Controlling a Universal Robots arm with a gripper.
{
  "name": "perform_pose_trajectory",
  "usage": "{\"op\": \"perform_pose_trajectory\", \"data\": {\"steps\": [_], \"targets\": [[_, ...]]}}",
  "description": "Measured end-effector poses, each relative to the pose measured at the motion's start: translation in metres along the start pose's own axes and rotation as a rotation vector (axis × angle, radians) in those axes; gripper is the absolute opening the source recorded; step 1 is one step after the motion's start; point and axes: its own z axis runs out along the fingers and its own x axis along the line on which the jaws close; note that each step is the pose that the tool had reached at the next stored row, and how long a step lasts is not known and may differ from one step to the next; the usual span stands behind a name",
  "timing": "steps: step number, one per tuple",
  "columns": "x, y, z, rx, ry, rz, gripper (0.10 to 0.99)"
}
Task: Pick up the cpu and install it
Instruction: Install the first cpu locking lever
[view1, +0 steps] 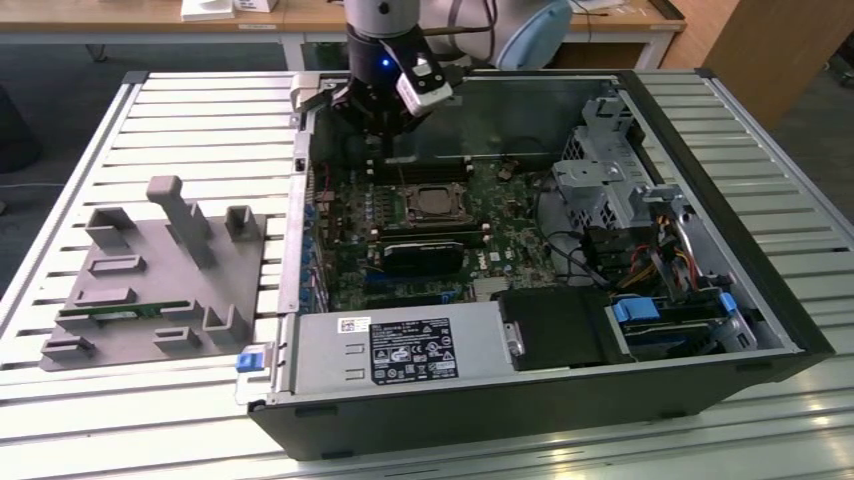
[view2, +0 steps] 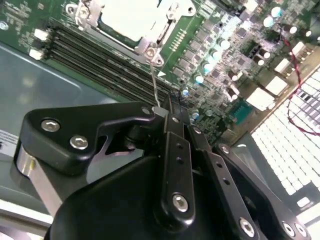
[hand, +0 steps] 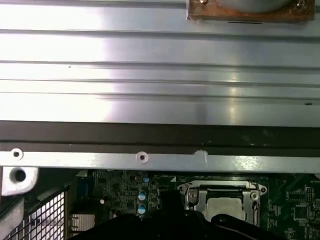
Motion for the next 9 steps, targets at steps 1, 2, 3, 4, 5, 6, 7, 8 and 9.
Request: {"op": "perform_pose_trajectory", "data": {"steps": [1, 2, 3, 4, 5, 6, 7, 8, 9], "targets": [[-0.0022, 0.0, 0.0001, 0.0, 0.0, 0.0, 0.114], [-0.0049, 0.0, 0.0002, 0.0, -0.0001, 0.0, 0.114], [-0.0082, 0.0, 0.0004, 0.0, 0.0, 0.0, 0.114], [-0.0125, 0.0, 0.0005, 0.0, 0.0, 0.0, 0.114], [-0.0157, 0.0, 0.0007, 0.0, 0.0, 0.0, 0.114], [-0.0181, 0.0, 0.0009, 0.0, 0.0001, 0.0, 0.114], [-0.02, 0.0, 0.0011, 0.0, 0.0, 0.0, 0.114], [-0.0217, 0.0, 0.0013, 0.0, 0.0001, 0.0, 0.114], [-0.0226, 0.0, 0.0016, 0.0, -0.0001, 0.0, 0.114]]}}
